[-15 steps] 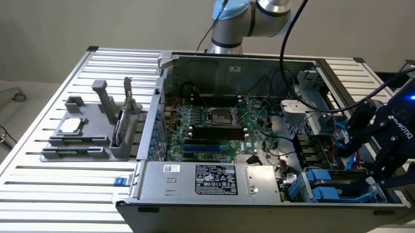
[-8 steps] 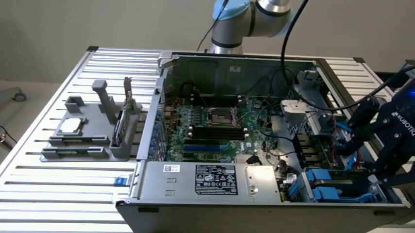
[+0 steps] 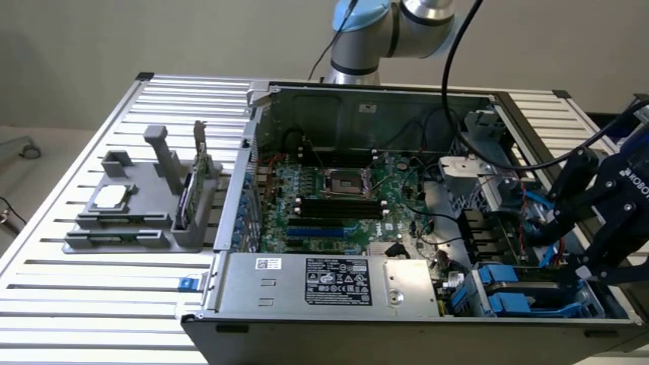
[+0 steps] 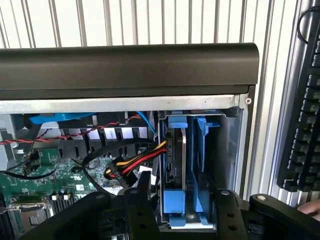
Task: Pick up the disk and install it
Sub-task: 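Insert the first disk wire, then insert the second disk wire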
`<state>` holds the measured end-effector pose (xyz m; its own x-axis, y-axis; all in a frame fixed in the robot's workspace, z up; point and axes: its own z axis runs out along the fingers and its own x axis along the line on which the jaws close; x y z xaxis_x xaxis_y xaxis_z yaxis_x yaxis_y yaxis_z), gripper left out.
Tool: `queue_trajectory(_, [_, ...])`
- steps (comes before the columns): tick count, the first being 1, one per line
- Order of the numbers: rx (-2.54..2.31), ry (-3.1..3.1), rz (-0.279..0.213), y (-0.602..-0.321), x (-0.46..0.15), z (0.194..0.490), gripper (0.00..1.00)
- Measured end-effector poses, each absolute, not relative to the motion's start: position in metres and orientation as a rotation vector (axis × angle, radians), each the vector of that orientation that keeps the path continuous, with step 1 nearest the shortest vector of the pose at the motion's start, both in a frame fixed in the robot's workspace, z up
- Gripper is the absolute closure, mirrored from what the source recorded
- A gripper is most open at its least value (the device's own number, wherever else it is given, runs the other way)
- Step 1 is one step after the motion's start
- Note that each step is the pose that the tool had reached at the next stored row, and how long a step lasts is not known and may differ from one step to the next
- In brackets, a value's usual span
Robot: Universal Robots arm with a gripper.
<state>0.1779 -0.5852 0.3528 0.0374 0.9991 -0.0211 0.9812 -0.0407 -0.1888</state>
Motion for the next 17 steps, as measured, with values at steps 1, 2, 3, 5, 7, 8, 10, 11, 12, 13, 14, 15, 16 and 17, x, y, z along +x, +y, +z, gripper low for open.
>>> queue_trajectory(1, [-2.172,-2.085,0.223,-0.585,0.178,0.354,0.49])
queue_trajectory(2, [-2.172,-2.083,0.224,-0.586,0.178,0.355,0.52])
queue_trajectory(3, [-2.173,-2.081,0.224,-0.586,0.178,0.356,0.52])
queue_trajectory(5, [-2.175,-2.078,0.225,-0.586,0.178,0.358,0.59])
queue_trajectory(7, [-2.176,-2.076,0.226,-0.586,0.178,0.361,0.59])
queue_trajectory(8, [-2.177,-2.075,0.226,-0.586,0.178,0.362,0.59])
queue_trajectory(10, [-2.177,-2.075,0.225,-0.586,0.178,0.365,0.59])
queue_trajectory(11, [-2.177,-2.075,0.225,-0.586,0.178,0.366,0.59])
queue_trajectory(12, [-2.177,-2.075,0.226,-0.586,0.178,0.368,0.59])
queue_trajectory(13, [-2.177,-2.075,0.226,-0.586,0.178,0.369,0.59])
queue_trajectory(14, [-2.177,-2.075,0.226,-0.586,0.178,0.371,0.59])
queue_trajectory(15, [-2.177,-2.075,0.226,-0.586,0.178,0.374,0.59])
queue_trajectory(16, [-2.177,-2.075,0.226,-0.586,0.178,0.375,0.59])
queue_trajectory(17, [-2.177,-2.075,0.226,-0.586,0.177,0.377,0.59])
